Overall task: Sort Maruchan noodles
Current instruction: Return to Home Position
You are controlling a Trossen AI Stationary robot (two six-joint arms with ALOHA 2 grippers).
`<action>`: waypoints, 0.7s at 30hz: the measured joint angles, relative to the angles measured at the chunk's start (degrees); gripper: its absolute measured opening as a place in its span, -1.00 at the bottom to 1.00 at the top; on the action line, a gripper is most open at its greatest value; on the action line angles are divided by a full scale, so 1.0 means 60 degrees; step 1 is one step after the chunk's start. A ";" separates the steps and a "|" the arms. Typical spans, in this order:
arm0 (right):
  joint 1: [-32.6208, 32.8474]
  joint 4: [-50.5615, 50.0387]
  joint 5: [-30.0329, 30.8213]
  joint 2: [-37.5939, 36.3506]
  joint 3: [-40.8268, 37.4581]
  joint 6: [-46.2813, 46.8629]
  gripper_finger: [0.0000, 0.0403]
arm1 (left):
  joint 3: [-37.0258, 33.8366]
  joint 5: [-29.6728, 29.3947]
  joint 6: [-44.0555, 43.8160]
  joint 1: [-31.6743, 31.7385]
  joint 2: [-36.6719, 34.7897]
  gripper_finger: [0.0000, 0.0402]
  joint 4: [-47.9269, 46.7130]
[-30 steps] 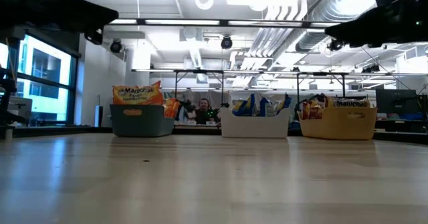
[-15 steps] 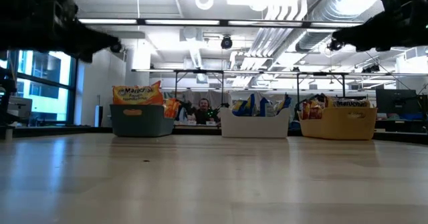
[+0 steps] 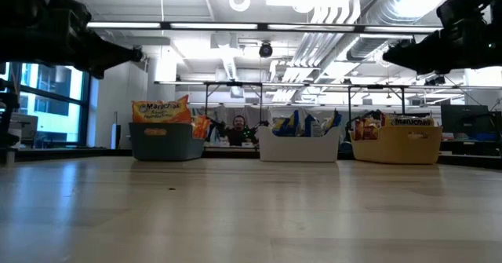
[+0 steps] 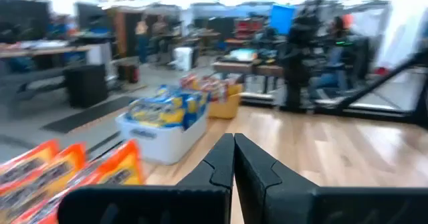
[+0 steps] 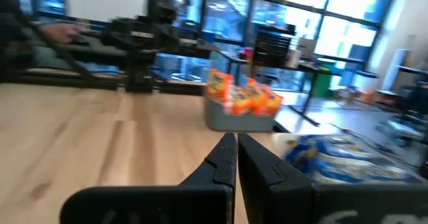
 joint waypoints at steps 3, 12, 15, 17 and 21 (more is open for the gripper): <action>-0.0179 0.0082 0.0505 0.0080 0.0000 -0.0165 -1.00 | 0.0000 -0.0513 -0.0236 0.0159 0.0085 -1.00 -0.0078; -0.0435 0.0103 0.0585 0.0403 -0.0004 0.0337 -1.00 | 0.0000 -0.0826 -0.0441 0.0221 0.0387 -1.00 -0.0121; -0.0435 0.0115 0.0659 0.0440 -0.0004 0.0312 -1.00 | 0.0000 -0.0830 -0.0051 0.0220 0.0417 -1.00 -0.0128; -0.0435 0.0115 0.0654 0.0438 -0.0004 0.0329 -1.00 | 0.0000 -0.0831 0.0073 0.0220 0.0418 -1.00 -0.0125; -0.0435 0.0118 0.0654 0.0438 -0.0007 0.0316 -1.00 | 0.0000 -0.0830 0.0091 0.0220 0.0418 -1.00 -0.0121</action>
